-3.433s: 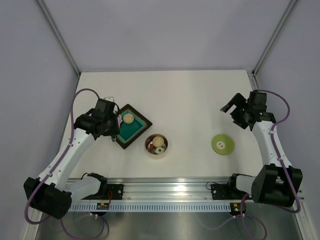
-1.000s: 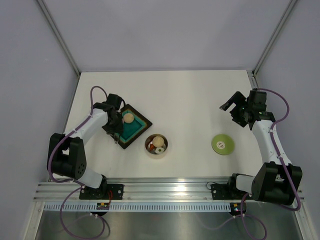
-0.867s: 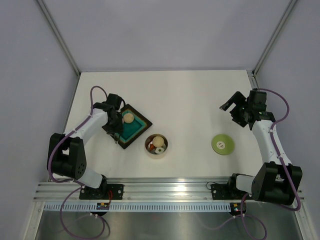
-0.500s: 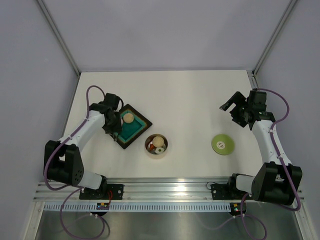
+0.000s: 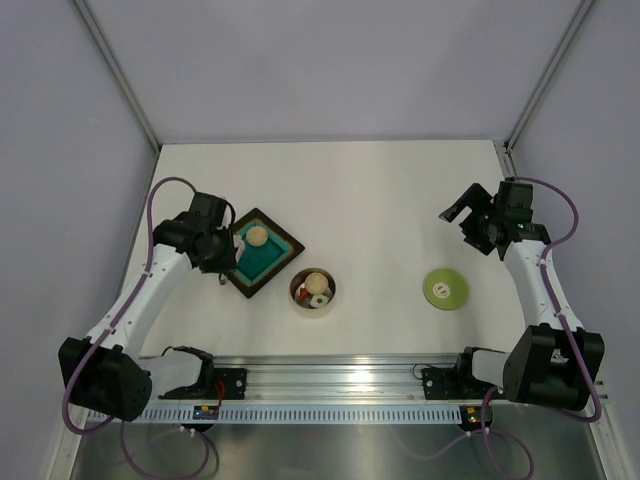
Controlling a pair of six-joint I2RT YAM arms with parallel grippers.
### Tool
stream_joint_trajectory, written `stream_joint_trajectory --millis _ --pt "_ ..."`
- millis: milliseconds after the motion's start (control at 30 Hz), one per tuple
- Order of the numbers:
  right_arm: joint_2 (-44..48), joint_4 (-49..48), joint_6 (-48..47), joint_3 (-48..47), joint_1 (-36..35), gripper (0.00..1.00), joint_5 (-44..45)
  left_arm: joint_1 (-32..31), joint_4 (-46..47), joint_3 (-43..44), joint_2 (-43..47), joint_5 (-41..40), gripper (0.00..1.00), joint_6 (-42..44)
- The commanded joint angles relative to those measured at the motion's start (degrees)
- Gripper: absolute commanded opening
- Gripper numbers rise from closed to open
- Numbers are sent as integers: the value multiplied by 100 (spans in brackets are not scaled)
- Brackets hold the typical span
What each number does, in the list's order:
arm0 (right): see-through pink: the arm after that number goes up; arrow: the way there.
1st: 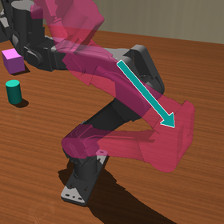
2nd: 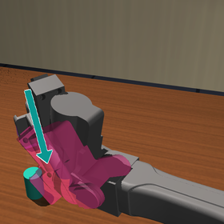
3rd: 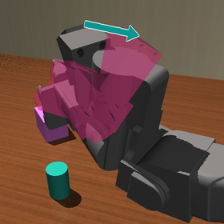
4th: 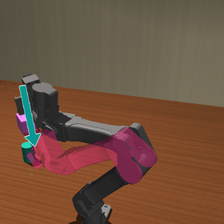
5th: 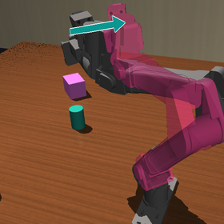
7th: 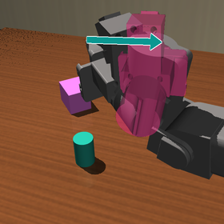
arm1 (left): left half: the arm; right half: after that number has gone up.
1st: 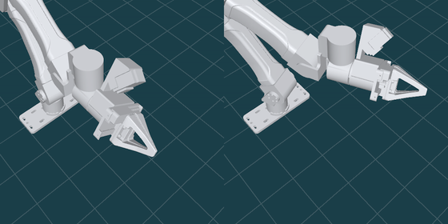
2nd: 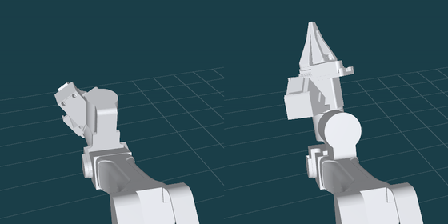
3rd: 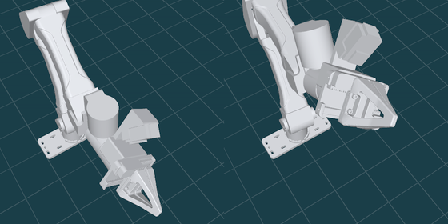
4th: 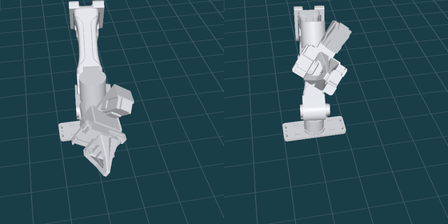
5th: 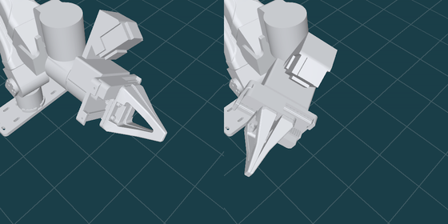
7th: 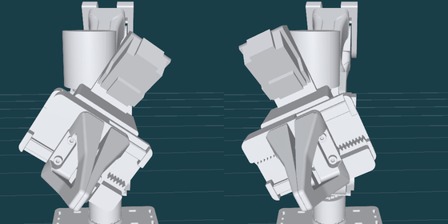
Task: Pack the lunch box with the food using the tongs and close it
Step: Pick up the fake food from the plate.
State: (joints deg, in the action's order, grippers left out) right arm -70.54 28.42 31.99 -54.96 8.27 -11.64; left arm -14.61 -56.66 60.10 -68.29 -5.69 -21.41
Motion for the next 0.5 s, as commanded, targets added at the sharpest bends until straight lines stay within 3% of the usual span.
stream_joint_trajectory --millis 0,233,467 --pt "163 31 0 -94 16 99 21 -234 -20 231 473 261 0 49" --pt "225 93 9 -146 16 100 48 -893 -327 379 940 534 0 23" --pt "278 172 -17 -173 16 99 109 -2579 -653 731 792 446 0 -328"
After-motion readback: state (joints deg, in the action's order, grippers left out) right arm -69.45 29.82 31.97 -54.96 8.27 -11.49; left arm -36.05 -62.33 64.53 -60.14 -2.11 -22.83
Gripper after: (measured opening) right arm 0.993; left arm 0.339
